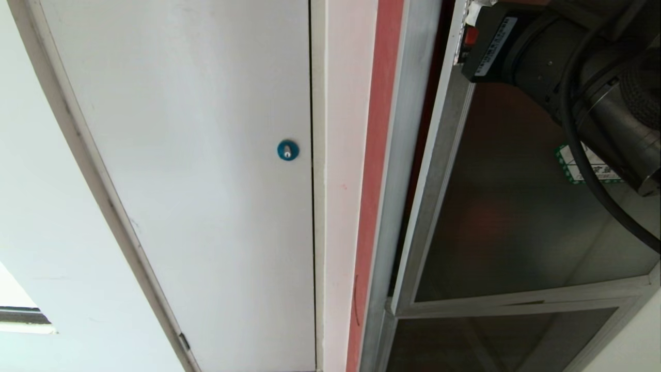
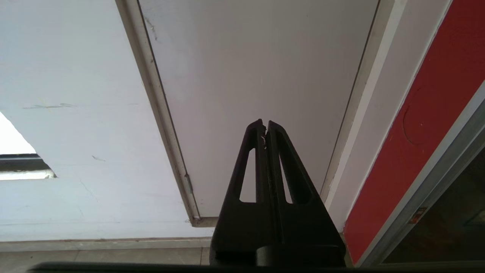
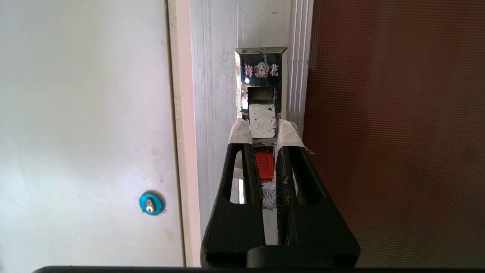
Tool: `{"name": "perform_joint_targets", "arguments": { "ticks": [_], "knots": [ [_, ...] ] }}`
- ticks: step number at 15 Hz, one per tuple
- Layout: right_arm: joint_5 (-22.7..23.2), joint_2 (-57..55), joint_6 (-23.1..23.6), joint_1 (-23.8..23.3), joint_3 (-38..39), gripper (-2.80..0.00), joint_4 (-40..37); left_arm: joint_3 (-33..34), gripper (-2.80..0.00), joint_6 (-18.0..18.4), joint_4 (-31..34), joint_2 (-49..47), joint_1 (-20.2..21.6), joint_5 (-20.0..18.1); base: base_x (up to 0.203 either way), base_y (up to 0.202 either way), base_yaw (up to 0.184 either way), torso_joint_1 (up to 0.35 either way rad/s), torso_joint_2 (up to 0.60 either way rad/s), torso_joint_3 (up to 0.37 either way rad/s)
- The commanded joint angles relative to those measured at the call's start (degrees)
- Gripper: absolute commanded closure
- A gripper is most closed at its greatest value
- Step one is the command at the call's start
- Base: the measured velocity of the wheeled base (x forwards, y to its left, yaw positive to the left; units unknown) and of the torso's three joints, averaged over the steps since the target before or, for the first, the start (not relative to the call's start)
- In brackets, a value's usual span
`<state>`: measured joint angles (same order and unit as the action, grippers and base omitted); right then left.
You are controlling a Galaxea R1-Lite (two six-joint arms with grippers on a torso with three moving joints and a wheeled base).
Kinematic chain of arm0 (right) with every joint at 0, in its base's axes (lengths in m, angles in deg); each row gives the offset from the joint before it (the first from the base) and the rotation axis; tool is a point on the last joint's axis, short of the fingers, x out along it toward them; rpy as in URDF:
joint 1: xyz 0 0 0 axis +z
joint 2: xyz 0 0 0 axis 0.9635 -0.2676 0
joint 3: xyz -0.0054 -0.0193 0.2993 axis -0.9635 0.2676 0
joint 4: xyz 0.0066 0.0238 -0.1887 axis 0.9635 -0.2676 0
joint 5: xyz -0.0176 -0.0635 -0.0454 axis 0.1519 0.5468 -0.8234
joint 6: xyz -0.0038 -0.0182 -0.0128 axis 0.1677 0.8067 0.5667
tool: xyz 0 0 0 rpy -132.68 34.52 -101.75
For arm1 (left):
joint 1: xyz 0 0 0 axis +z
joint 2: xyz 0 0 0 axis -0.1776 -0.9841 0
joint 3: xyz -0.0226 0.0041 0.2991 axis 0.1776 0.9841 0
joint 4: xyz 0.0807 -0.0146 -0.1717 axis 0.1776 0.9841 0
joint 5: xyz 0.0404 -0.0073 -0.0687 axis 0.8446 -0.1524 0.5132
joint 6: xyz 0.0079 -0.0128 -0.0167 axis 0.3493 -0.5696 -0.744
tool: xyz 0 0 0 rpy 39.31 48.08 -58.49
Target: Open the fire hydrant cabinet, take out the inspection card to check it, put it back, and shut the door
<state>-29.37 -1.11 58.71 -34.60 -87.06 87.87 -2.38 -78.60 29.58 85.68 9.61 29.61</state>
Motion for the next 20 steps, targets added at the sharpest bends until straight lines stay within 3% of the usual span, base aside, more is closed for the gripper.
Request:
{"name": "perform_joint_targets", "arguments": {
  "ticks": [1,10,11,20],
  "knots": [
    [-0.30,0.45,0.09,0.03,1.33,0.00,0.08,0.07,0.00,0.00,0.00,-0.07,0.01,0.03,0.000,0.000,0.000,0.000,0.00,0.000],
    [-0.30,0.54,0.09,0.82,4.84,0.00,0.08,-0.02,0.00,0.00,0.00,-0.07,0.01,-0.06,0.000,0.000,0.000,0.000,0.00,0.000],
    [-0.30,0.54,0.09,0.91,4.84,-2.80,0.08,0.07,0.00,0.00,0.00,-0.07,0.01,0.03,0.000,0.000,0.000,0.000,0.00,0.000],
    [-0.21,2.54,0.09,2.45,7.23,-2.80,0.06,0.06,0.00,0.00,0.00,-0.07,0.01,0.03,0.000,0.000,0.000,0.000,0.00,0.000]
  ]
}}
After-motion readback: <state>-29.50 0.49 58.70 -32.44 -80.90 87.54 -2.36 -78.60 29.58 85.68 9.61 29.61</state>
